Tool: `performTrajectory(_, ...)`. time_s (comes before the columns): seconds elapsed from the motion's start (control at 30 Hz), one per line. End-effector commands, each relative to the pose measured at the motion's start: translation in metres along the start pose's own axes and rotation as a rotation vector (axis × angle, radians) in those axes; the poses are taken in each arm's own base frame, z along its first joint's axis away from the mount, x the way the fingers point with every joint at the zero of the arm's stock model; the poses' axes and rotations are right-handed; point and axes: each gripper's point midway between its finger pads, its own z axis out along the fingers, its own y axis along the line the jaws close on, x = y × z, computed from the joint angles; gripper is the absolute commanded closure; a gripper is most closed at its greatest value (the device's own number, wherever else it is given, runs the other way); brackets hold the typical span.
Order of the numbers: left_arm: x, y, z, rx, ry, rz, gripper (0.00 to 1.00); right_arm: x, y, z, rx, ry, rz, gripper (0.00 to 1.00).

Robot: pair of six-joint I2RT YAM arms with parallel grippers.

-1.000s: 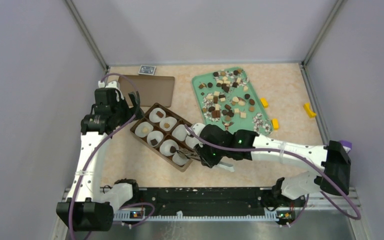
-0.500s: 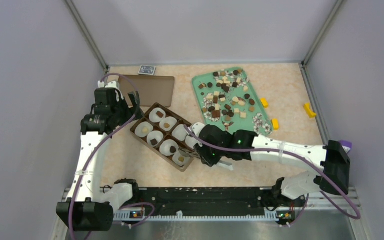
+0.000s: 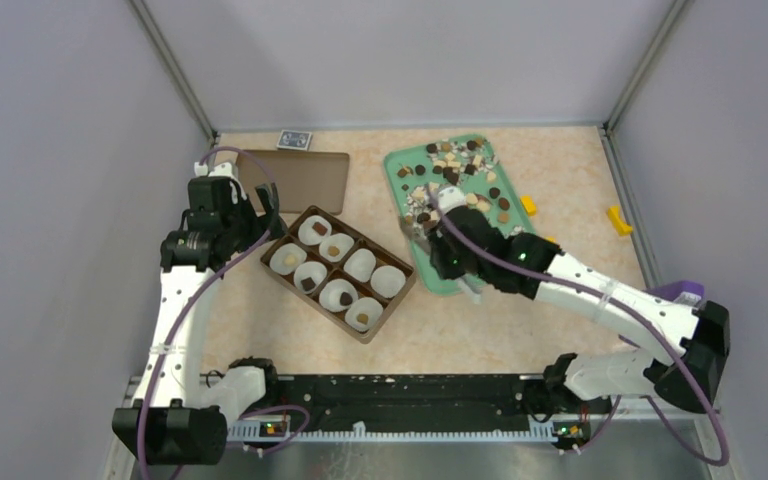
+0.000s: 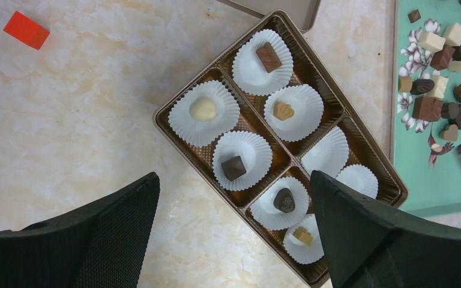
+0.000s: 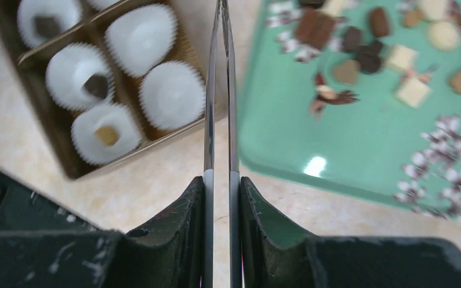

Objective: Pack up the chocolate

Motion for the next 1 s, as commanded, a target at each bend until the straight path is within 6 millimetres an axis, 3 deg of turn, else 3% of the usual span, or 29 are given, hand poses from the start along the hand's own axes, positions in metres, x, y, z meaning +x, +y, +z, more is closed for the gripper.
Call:
performTrajectory(0.0,-0.009,-0.002,-0.010,0.004,-0.047,0.003,0.01,-0.008,-0.078,-0.013,0.189,-0.046,0.207,0.77)
performTrajectory(0.1,-0.008,-0.001,-0.008,0.004,-0.042,0.005,0.01,0.014,-0.110,-0.011,0.241,0.018,0.271,0.73)
performTrajectory(0.2,-0.007,-0.002,-0.006,0.009,-0.037,0.005,0.01,0.033,-0.124,-0.006,0.281,0.076,0.275,0.70)
performTrajectory(0.4,-0.007,-0.002,-0.003,0.009,-0.033,0.007,0.01,0.046,-0.113,0.008,0.211,0.109,0.273,0.61)
performTrajectory(0.63,-0.013,-0.001,-0.003,-0.004,-0.038,0.023,0.01,0.055,-0.116,0.021,0.228,0.140,0.252,0.56)
performTrajectory(0.97,-0.016,0.004,0.001,-0.034,-0.044,0.030,0.01,0.066,-0.121,0.040,0.240,0.164,0.198,0.55)
